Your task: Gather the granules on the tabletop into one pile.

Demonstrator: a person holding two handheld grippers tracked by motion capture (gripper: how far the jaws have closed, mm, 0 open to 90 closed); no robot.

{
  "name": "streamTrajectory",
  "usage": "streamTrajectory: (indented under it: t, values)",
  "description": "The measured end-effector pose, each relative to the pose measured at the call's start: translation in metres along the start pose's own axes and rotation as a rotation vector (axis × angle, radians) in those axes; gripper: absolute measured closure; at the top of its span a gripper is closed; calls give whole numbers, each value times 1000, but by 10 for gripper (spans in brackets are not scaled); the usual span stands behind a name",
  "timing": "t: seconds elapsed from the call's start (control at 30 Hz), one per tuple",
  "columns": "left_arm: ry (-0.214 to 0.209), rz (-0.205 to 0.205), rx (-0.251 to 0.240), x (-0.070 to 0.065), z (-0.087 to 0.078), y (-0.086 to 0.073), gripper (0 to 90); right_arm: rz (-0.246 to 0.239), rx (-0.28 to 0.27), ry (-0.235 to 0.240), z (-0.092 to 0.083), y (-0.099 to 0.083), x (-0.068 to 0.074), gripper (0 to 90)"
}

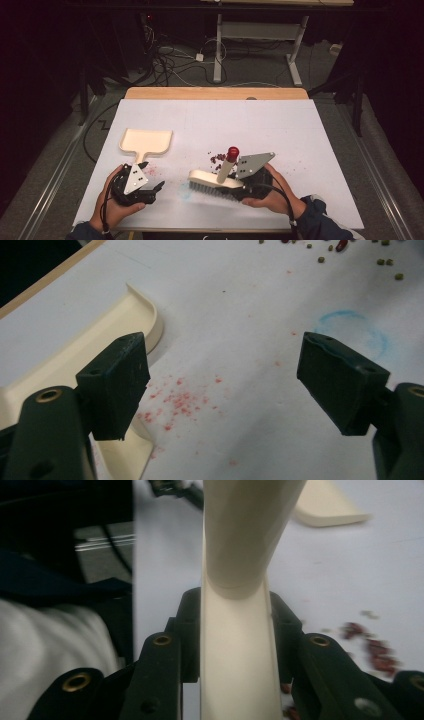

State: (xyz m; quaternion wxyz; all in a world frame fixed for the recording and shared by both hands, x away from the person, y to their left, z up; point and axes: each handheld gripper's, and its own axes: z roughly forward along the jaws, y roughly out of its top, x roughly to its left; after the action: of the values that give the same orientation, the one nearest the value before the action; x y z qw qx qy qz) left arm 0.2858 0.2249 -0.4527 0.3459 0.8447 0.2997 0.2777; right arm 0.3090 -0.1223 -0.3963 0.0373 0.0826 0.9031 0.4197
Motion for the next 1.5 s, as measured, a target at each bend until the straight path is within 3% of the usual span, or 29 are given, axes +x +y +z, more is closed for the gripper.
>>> streamTrajectory:
  t: [0.13, 0.27, 0.37, 0.6, 0.8, 0.87, 1.0, 1.17, 1.27, 1.5]
  values:
    - [10, -28, -18, 5, -3, -2, 204, 33, 49, 48, 24, -6, 1, 676]
    - [6, -18, -15, 5, -1, -2, 204, 60, 71, 39, 34, -11, -6, 677]
    - [-13, -19, -2, 2, 1, -2, 204, 72, 68, 1, 34, -13, -17, 676]
    - [-20, -17, 5, 0, 4, -1, 204, 150, 66, -51, 35, -19, -51, 672]
    - [-33, -7, 17, -2, 7, -1, 204, 175, 59, -119, 31, -20, -67, 672]
    - [-35, -5, 20, -2, 7, -1, 203, 212, 48, -148, 28, -21, -75, 673]
    - [-38, -4, 20, -3, 8, 0, 204, 228, 45, -166, 26, -21, -80, 673]
    - [-49, 7, 22, -4, 8, 0, 205, 190, 46, -194, 20, -18, -82, 676]
    - [-49, 11, 27, -5, 9, 0, 205, 186, 11, -167, 7, -17, -80, 676]
    - [-44, 13, 27, -5, 8, 0, 205, 102, -22, -144, -21, -18, -63, 675]
